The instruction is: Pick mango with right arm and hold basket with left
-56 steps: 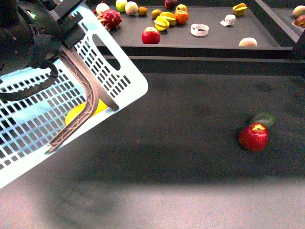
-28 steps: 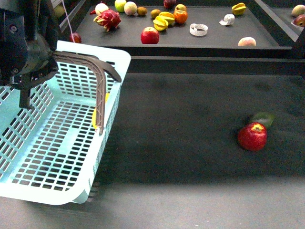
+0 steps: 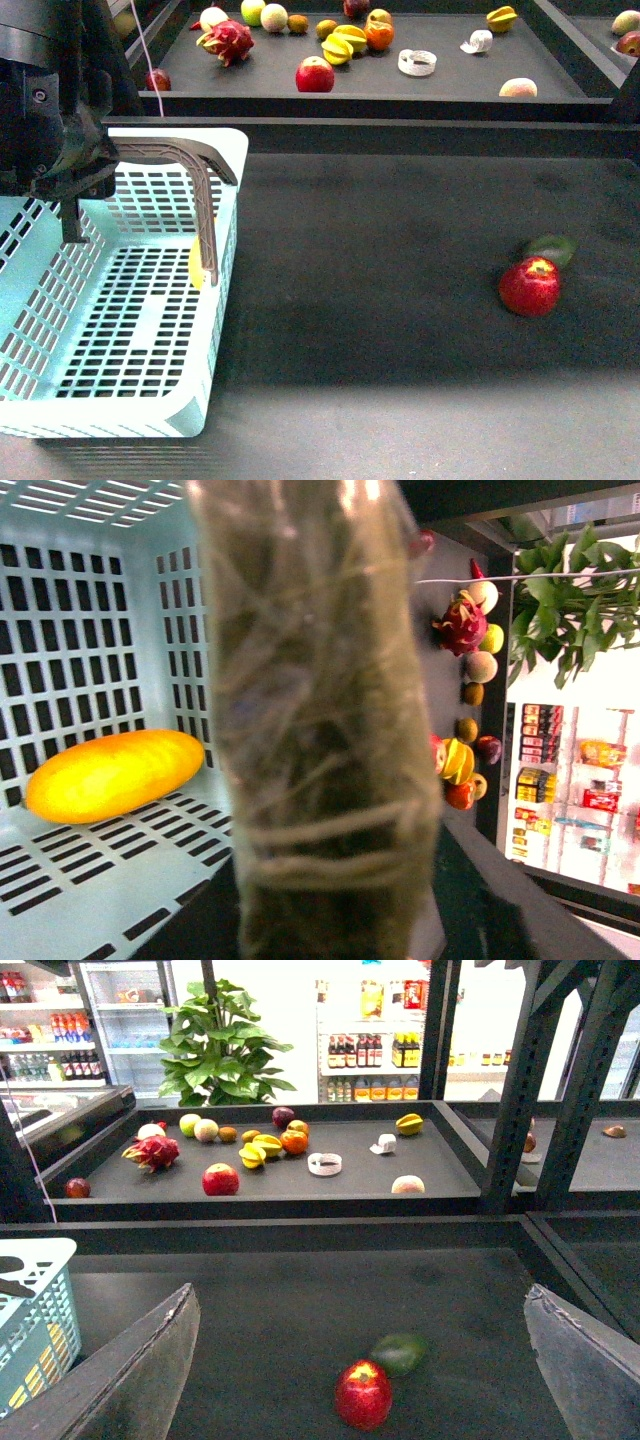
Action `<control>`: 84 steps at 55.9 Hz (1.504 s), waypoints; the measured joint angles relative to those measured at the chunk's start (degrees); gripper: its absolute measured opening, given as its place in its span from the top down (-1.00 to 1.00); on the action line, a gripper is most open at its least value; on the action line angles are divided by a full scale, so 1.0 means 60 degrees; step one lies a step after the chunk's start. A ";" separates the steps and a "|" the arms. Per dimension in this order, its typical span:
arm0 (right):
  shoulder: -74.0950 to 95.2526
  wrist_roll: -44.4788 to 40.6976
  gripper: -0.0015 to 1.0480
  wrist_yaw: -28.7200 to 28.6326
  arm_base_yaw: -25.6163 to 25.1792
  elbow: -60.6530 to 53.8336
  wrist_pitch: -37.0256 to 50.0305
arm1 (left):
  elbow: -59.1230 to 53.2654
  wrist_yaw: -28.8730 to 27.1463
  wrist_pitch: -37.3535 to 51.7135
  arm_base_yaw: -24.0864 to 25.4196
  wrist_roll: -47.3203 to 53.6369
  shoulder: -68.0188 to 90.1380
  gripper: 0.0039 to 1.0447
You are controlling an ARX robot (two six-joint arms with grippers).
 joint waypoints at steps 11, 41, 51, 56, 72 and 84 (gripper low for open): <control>0.0000 0.0000 -0.85 -0.0004 0.0000 0.0000 0.0000 | -0.0561 0.0051 -0.0685 0.0004 0.0157 -0.0790 -0.37; 0.0000 0.0000 -0.85 -0.0004 0.0000 0.0000 0.0000 | -0.5741 -0.0772 -0.0386 0.1894 0.4608 -0.7584 -0.85; 0.0000 0.0000 -0.85 0.0000 0.0000 0.0000 0.0000 | -0.6765 -0.0572 -0.0157 0.2663 0.5839 -0.8655 -0.85; 0.0000 0.0000 -0.85 -0.0004 0.0000 0.0000 0.0000 | -0.6823 -0.0565 -0.0160 0.2754 0.6033 -0.8710 -0.85; 0.0004 0.0000 -0.85 0.0000 0.0000 0.0000 0.0000 | -0.8182 0.5730 0.4102 0.3413 1.1519 -0.8717 -0.27; 0.0000 -0.0004 -0.85 0.0004 -0.0007 0.0000 0.0000 | -0.8663 0.5861 0.2932 0.2951 1.4823 -1.0958 0.56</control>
